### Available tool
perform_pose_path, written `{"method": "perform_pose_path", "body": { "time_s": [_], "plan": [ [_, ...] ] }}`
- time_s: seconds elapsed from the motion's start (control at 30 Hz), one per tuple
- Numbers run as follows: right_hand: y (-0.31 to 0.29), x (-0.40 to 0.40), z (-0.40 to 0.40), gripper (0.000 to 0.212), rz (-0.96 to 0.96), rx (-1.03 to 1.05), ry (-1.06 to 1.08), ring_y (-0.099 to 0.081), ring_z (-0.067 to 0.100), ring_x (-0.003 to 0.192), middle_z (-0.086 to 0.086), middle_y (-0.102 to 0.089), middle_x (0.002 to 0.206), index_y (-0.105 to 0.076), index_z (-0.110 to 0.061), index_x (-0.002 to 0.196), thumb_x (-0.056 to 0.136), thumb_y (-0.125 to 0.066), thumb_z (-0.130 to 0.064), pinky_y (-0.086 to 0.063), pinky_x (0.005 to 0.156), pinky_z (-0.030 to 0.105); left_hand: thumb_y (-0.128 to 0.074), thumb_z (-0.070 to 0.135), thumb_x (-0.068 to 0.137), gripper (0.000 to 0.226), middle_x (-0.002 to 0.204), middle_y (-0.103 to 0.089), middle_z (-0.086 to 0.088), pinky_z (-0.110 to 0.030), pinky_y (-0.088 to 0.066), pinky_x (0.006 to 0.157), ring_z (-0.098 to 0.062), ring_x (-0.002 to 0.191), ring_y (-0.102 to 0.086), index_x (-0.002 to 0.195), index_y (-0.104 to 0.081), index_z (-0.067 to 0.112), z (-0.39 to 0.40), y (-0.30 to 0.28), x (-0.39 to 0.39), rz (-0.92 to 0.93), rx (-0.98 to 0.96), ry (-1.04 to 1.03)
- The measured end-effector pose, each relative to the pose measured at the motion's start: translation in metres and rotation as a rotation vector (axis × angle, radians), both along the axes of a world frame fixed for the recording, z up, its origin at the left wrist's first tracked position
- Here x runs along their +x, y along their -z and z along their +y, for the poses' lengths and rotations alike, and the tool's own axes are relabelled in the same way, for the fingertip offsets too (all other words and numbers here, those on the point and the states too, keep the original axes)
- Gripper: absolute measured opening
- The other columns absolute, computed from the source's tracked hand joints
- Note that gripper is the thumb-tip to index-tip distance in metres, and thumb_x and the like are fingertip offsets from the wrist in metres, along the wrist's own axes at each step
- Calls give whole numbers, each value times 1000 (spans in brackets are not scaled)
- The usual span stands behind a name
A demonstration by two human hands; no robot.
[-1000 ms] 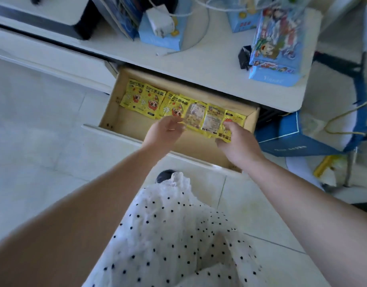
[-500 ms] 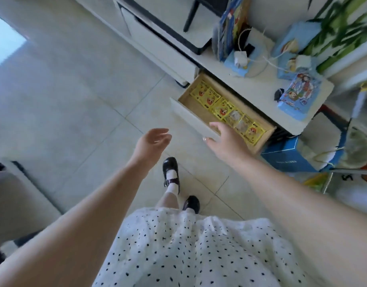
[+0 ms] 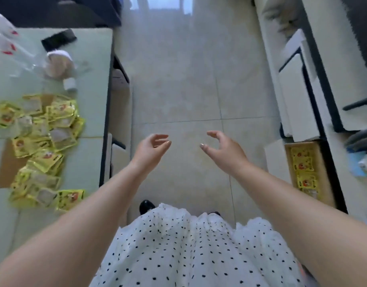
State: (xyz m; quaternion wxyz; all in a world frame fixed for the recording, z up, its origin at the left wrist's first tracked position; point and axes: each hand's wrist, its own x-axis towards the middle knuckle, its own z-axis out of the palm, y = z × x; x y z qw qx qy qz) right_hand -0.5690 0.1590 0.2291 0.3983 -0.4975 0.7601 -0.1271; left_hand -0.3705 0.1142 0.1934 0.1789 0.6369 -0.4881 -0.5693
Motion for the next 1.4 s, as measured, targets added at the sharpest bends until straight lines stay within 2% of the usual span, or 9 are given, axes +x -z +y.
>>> {"method": "perform_pose_path", "body": {
  "time_s": [0.13,0.23,0.4,0.6,0.77,0.93,1.1,1.2,1.4],
  "plan": [
    [6,98,-53,49,0,25,-214,-44,19,130,0,-50,140,-48,-19,134,89,-60,-37,-34,100,26,-62,18,90,20,106,-66,-6,-21,-45,70,-14,95,-61,110,-60,16,-12,4,108,-10,-3,-203],
    [16,165,-85,50,-5,49,-384,-42,17,131,0,-50,140,-48,-19,134,89,-60,-38,-32,105,28,-63,19,89,16,103,-67,-5,-26,-43,78,-17,96,-62,106,-61,18,-14,11,180,-6,19,-372],
    [32,258,-134,50,-21,79,-553,-50,18,121,0,-50,139,-47,-21,135,90,-59,-39,-36,99,28,-62,23,91,15,108,-66,-3,-29,-45,84,-17,104,-61,106,-60,23,-19,20,266,-25,66,-595],
    [54,318,-205,51,14,117,-713,-49,19,123,-1,-50,140,-46,-22,136,90,-57,-41,-36,97,26,-61,26,91,18,114,-65,-3,-34,-46,93,-17,108,-60,109,-60,25,-50,38,314,-49,111,-769],
    [90,364,-291,51,43,155,-832,-49,18,123,0,-49,140,-44,-21,137,91,-56,-40,-38,94,26,-60,25,91,14,110,-65,0,-30,-47,83,-17,102,-59,104,-61,28,-103,73,333,-93,139,-923],
    [140,402,-351,51,104,140,-966,-54,23,118,3,-50,139,-45,-20,137,90,-59,-33,-44,93,32,-62,16,90,14,92,-60,8,-20,-46,73,-12,92,-57,103,-60,21,-149,116,340,-145,152,-1059],
    [200,437,-390,48,152,112,-1033,-50,25,119,5,-49,134,-48,-22,132,87,-62,-24,-46,92,34,-67,12,85,22,100,-61,5,-24,-46,87,-15,99,-60,103,-58,21,-179,172,348,-241,201,-1097],
    [230,455,-404,49,145,110,-1026,-50,25,118,5,-48,133,-47,-24,132,86,-62,-29,-44,93,33,-72,20,82,42,122,-57,-2,-24,-41,90,-16,112,-54,121,-57,16,-193,203,353,-410,264,-992],
    [272,473,-410,72,208,57,-966,-40,24,129,3,-43,140,-36,-22,141,79,-67,-43,-36,107,41,-75,42,75,79,142,-37,-9,-44,-35,106,-26,132,-35,140,-36,22,-205,241,352,-642,404,-870]
  ]
}}
